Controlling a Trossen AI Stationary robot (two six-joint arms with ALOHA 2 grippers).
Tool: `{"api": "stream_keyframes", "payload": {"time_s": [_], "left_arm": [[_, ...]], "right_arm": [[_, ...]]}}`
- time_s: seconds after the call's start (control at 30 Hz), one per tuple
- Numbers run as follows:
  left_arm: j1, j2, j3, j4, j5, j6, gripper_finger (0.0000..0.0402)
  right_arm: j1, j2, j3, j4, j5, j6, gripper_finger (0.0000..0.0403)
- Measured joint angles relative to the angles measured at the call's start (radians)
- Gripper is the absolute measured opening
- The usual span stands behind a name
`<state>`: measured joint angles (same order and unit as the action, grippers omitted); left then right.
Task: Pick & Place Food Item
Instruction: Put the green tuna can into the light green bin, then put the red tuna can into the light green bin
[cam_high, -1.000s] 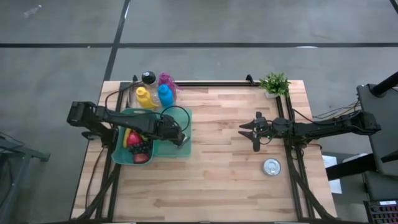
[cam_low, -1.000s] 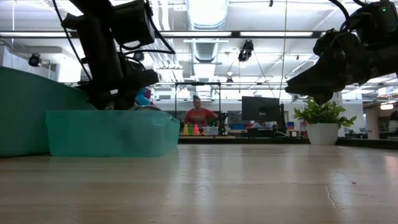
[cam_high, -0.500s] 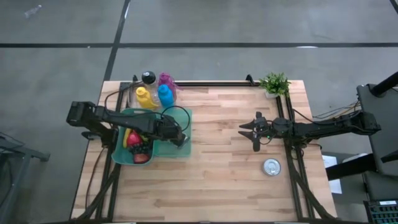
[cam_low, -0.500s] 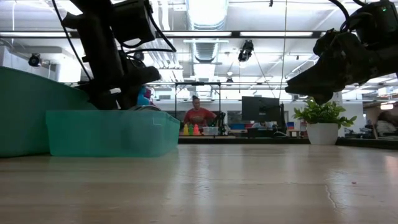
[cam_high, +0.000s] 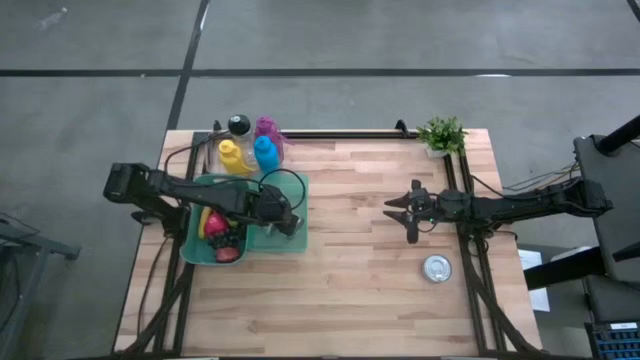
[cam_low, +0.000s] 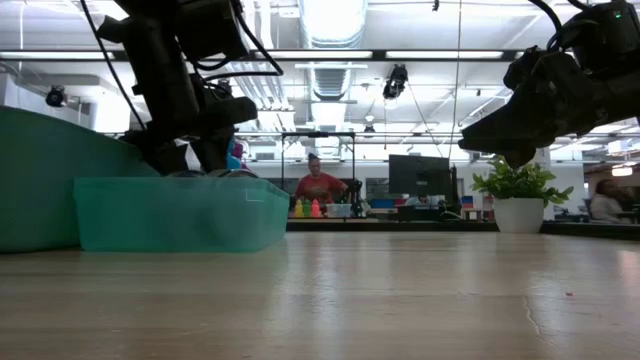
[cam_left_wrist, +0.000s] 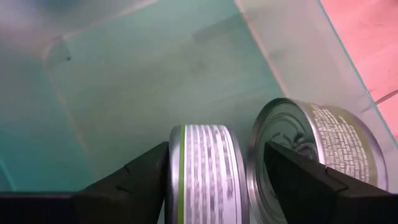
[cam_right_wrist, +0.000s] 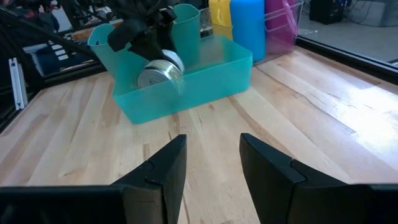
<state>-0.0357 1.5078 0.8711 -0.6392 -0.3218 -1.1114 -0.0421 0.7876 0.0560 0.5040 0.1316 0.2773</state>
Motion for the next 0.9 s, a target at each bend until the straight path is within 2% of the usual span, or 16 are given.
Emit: {"api": "stream_keyframes", "payload": {"time_s": [0.37,0.77,0.9], "left_arm": [[0.0,-0.04,0.011,-0.014,-0.022,0.014,0.0266],[-0.022,-0.138,0.101,-0.015,-0.095,0.144,0.0266],[-0.053,-0.144,0.146,0.041,-0.144,0.211,0.0266]], "right_arm": [[0.0,0.0,0.0,0.0,0.0,0.0,0.0147],[0.0,0.0,0.0,0.0,0.0,0.0,0.0147],[0.0,0.0,0.0,0.0,0.0,0.0,0.0147]]}}
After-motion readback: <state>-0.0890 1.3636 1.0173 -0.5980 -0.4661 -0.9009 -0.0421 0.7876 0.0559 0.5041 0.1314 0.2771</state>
